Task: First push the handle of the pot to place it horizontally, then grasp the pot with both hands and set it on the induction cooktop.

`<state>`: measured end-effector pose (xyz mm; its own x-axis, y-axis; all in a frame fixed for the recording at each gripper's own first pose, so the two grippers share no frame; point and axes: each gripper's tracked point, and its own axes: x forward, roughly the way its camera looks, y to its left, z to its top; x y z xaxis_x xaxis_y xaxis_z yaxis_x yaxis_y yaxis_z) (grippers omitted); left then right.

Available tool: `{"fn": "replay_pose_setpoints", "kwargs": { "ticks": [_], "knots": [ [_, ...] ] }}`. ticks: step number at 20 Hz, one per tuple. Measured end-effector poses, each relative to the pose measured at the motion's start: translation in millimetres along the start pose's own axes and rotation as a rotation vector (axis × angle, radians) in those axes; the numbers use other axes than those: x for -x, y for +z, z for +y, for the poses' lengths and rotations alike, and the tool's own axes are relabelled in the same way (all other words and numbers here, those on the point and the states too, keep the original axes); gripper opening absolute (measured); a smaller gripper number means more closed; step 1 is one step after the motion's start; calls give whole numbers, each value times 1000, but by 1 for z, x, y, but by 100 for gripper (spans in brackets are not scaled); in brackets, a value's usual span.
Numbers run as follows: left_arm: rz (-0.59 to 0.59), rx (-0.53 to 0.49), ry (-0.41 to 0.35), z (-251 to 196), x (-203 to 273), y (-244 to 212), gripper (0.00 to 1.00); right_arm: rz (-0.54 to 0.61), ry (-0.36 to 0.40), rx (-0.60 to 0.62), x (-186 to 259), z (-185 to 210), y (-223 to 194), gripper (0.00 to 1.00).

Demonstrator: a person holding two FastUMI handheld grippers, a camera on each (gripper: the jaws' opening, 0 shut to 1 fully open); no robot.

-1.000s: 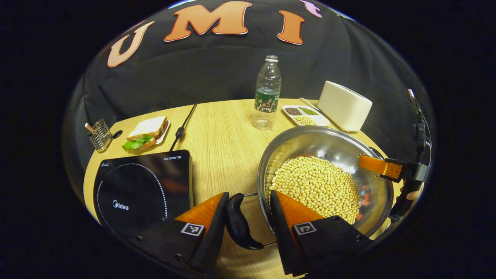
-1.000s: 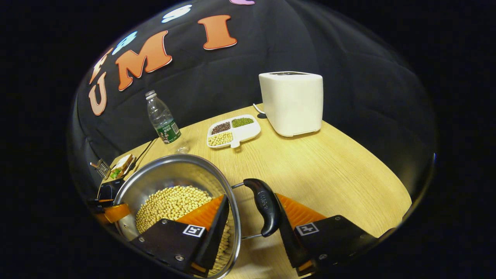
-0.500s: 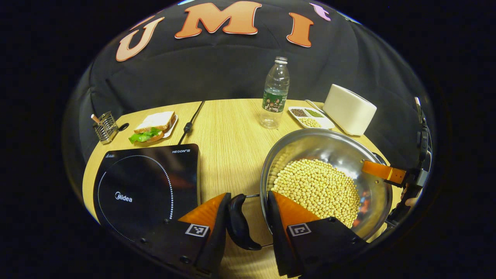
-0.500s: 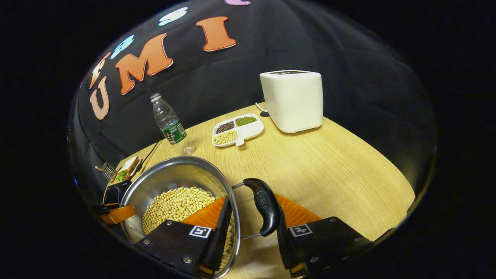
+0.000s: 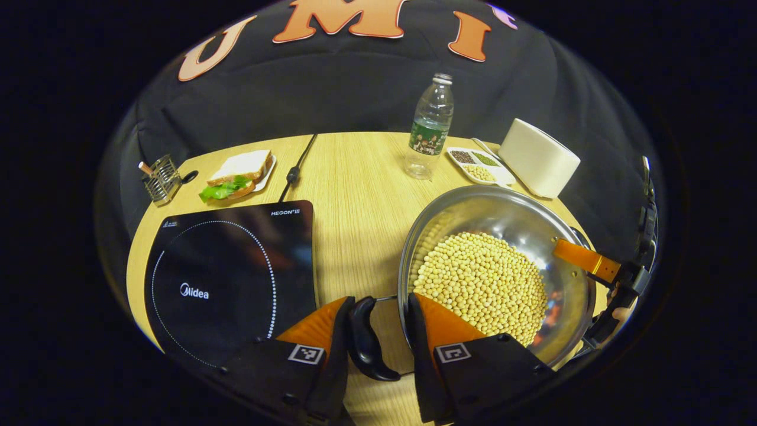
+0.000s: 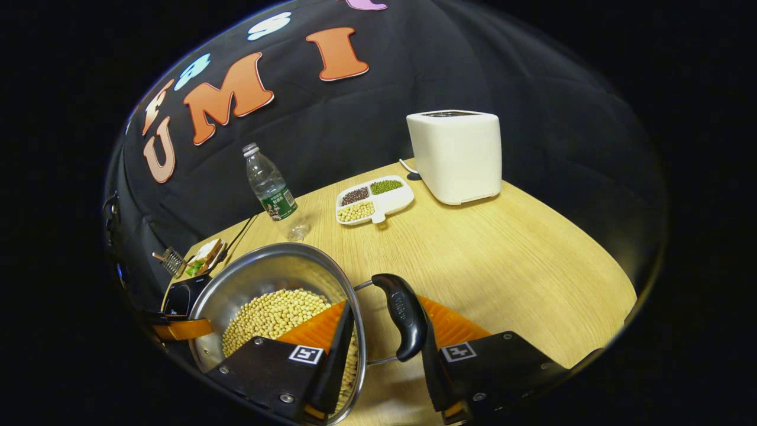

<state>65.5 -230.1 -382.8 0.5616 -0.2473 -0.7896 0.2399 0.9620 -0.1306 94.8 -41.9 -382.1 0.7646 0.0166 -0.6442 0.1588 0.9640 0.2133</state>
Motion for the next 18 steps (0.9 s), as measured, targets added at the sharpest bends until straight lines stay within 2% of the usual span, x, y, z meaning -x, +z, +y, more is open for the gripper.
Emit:
{"fn": "replay_pose_setpoints", "kwargs": {
  "ticks": [4, 5, 6, 11, 16, 17, 18],
  "knots": [
    [13, 20, 1, 5, 7, -2, 54, 2, 13, -34, 5, 6, 3, 58],
    [14, 29, -1, 8, 10, 0, 54, 2, 19, -42, 6, 8, 4, 53],
    [13, 34, -1, 11, 13, 2, 53, 0, 24, -50, 9, 11, 5, 58],
    [1, 32, 20, 29, 32, 14, 54, -8, 44, -60, 18, 38, 11, 58],
    [-7, 56, 53, 69, 62, 25, 54, -15, 95, -47, 28, 87, 22, 58],
    [-8, 66, 61, 79, 70, 27, 54, -16, 109, -45, 30, 100, 24, 53],
    [-4, 74, 71, 90, 77, 28, 56, -22, 123, -42, 32, 114, 27, 58]
  ]
}}
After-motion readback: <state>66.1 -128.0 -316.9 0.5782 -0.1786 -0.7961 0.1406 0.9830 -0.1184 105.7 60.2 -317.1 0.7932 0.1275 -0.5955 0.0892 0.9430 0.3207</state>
